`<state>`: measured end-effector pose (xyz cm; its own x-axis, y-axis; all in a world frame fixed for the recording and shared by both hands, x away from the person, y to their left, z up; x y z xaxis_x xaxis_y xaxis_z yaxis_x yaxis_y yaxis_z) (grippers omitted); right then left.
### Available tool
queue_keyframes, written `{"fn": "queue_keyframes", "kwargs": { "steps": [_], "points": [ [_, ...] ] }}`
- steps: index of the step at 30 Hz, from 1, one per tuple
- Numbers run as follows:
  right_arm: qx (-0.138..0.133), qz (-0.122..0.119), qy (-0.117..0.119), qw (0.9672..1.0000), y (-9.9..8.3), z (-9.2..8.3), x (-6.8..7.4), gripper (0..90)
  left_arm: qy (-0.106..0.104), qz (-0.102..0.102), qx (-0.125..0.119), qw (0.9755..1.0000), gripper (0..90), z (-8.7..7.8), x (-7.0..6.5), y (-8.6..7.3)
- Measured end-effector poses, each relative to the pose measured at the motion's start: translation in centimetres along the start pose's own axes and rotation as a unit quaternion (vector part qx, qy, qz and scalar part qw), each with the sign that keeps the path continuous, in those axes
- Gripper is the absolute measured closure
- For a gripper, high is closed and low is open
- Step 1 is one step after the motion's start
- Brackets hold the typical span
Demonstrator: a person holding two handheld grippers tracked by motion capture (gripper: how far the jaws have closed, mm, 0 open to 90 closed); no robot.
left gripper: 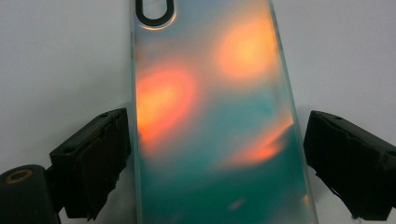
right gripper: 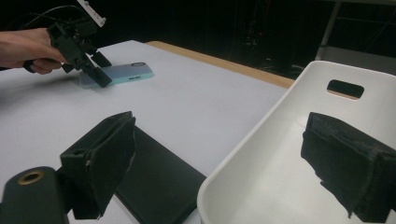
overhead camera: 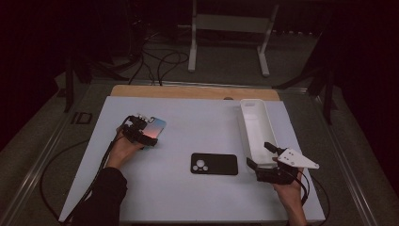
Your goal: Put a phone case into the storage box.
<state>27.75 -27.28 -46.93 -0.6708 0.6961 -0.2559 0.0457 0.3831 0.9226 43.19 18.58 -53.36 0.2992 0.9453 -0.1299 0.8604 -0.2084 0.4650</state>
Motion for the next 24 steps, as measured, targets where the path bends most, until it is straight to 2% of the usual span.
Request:
{"fn": "queue_keyframes", "kwargs": {
  "steps": [2, 6, 12, 17, 24],
  "points": [
    [0.000, -0.001, 0.001, 1.0000, -0.01, 0.02, 0.00, 10.0, 0.000, -0.009, 0.000, 1.0000, 9.9, 0.01, 0.10, 0.10],
    [0.001, 0.000, 0.001, 1.0000, -0.01, 0.08, 0.07, 10.0, -0.001, -0.009, 0.006, 0.9999, 14.2, -0.06, 0.04, 0.15],
    [0.004, -0.003, 0.003, 1.0000, 0.04, 0.16, 0.19, 10.0, 0.005, -0.017, 0.020, 0.9996, 15.7, -0.13, -0.14, 0.39],
    [0.002, -0.002, 0.001, 1.0000, 0.06, 0.10, 0.13, 10.0, 0.008, -0.020, 0.018, 0.9996, 16.5, -0.20, -0.26, 0.34],
    [0.002, -0.001, 0.000, 1.0000, 0.01, 0.02, -0.01, 10.0, -0.006, -0.022, 0.007, 0.9997, 17.1, -0.67, -0.44, 0.32]
  ]
}}
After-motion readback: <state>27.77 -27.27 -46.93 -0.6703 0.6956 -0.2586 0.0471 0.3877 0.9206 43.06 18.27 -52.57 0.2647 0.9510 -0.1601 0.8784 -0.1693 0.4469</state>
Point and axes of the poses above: each handheld gripper's, and its own axes: z roughly forward along the jaws, y roughly out of its top, x roughly to its left, the point moved 2 cm from there along z, roughly forward along the jaws, and after that the axes turned 15 degrees about -z, right-handed, at the moved point
